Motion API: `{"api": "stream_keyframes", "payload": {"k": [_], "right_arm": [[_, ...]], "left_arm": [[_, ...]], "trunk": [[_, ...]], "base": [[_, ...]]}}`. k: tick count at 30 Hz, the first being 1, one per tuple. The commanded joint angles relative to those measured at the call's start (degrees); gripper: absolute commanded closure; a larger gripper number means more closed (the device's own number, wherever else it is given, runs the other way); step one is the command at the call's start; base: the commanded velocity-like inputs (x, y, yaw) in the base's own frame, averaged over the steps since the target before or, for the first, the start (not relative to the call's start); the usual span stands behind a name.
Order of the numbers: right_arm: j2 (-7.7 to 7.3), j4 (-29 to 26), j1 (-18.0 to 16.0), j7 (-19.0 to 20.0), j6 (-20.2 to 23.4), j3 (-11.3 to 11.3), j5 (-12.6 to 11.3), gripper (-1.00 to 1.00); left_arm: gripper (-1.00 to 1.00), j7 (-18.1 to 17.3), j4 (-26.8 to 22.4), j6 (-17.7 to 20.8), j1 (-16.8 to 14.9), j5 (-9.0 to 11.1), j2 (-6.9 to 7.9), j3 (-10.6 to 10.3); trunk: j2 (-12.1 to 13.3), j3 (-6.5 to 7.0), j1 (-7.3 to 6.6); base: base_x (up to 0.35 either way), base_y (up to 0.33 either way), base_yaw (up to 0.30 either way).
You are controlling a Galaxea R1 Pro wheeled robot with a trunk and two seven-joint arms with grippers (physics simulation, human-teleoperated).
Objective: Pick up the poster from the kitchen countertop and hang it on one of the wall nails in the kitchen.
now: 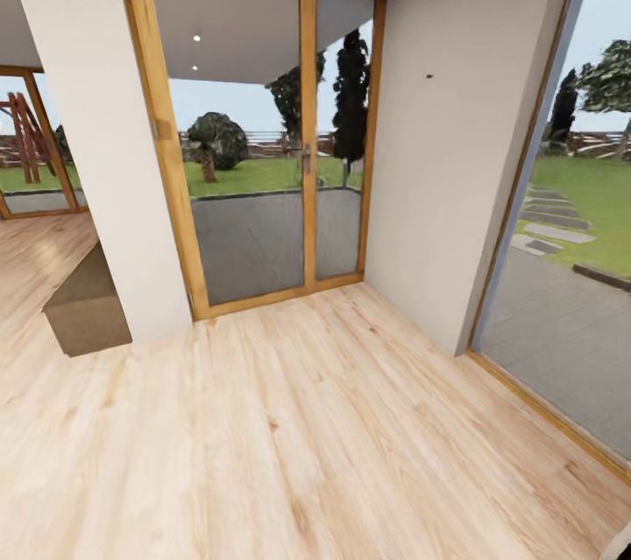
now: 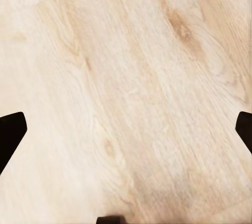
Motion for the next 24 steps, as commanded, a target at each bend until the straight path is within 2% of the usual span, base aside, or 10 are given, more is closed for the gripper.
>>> {"api": "stream_keyframes", "payload": {"k": [1, 19, 24], "right_arm": [[0.0, 0.1, 0.0, 0.0, -0.2, 0.0, 0.0, -1.0], [0.0, 0.1, 0.0, -0.1, -0.2, 0.0, 0.0, -1.0], [-0.01, 0.1, 0.0, -0.1, -0.2, -0.1, 0.0, -1.0]], "left_arm": [[-1.0, 0.0, -0.1, 0.0, 0.0, 0.0, -0.02, 0.1], [-1.0, 0.0, -0.1, -0.1, 0.0, 0.0, -0.02, 0.1], [-1.0, 0.0, -0.1, 0.0, 0.0, 0.0, -0.02, 0.1]], "trunk": [[0.0, -0.05, 0.0], [0.0, -0.02, 0.0], [0.0, 0.0, 0.0]], "base": [[0.031, 0.047, -0.257], [0.006, 0.008, -0.291], [0.065, 0.062, -0.14]]}}
